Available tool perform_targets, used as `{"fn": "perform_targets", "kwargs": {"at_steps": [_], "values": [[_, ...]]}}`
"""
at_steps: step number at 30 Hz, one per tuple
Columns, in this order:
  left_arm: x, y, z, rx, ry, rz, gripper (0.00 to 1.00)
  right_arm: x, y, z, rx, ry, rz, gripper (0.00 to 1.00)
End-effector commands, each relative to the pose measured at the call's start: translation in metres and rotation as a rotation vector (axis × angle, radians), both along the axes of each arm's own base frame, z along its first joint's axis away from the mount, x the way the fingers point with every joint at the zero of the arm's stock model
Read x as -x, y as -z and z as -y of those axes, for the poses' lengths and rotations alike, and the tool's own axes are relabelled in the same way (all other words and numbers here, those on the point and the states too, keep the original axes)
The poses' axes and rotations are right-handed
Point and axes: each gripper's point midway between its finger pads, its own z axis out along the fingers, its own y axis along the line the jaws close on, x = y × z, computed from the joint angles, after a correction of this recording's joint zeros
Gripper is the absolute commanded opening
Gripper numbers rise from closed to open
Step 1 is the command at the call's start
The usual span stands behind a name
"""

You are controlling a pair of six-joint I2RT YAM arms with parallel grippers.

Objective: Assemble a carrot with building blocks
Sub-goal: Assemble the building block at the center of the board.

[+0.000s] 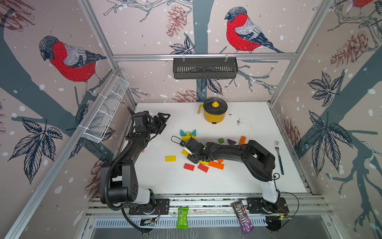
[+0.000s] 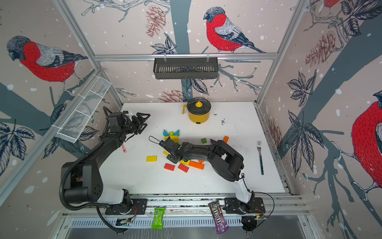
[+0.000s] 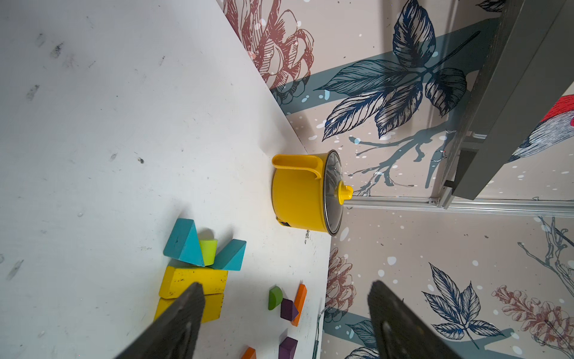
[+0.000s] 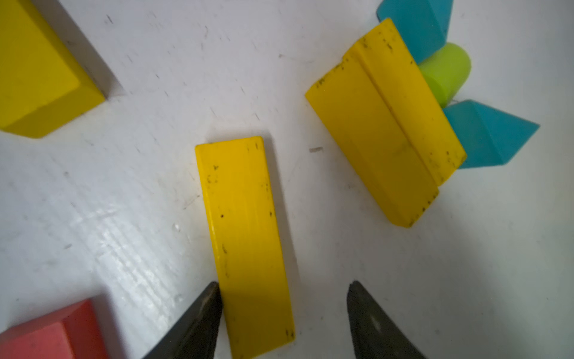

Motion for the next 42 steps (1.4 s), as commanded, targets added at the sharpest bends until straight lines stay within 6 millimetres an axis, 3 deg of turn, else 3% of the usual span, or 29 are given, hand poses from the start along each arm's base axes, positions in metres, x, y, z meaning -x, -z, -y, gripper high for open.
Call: {"fn": "perform_targets", "kwargs": {"at_steps": [1,7,15,23,33,42], "values": [[-0.001,-0.009,0.005,0.01,0.016,0.036,0.84,-0.011,-0.001,0.017,0.008,0.1,0.037,0.67],[0.0,-0.009,0.008,0.008,0.026,0.036,0.84,-0.019,-0.007,0.006,-0.05,0.14,0.039,0.76],[0.0,-0.011,0.01,0.008,0.033,0.043,0.84,-0.035,-0.006,-0.001,-0.053,0.199,0.072,0.8],[0.001,-0.012,0.012,0.008,0.035,0.045,0.84,-0.047,-0.01,0.005,-0.032,0.208,0.088,0.8],[0.001,-0.011,0.013,0.008,0.04,0.043,0.84,-0.035,-0.012,-0.016,-0.057,0.157,0.07,0.87],[0.001,-0.01,0.014,0.0,0.04,0.042,0.84,-0.048,-0.014,-0.018,-0.053,0.195,0.095,0.9]]}}
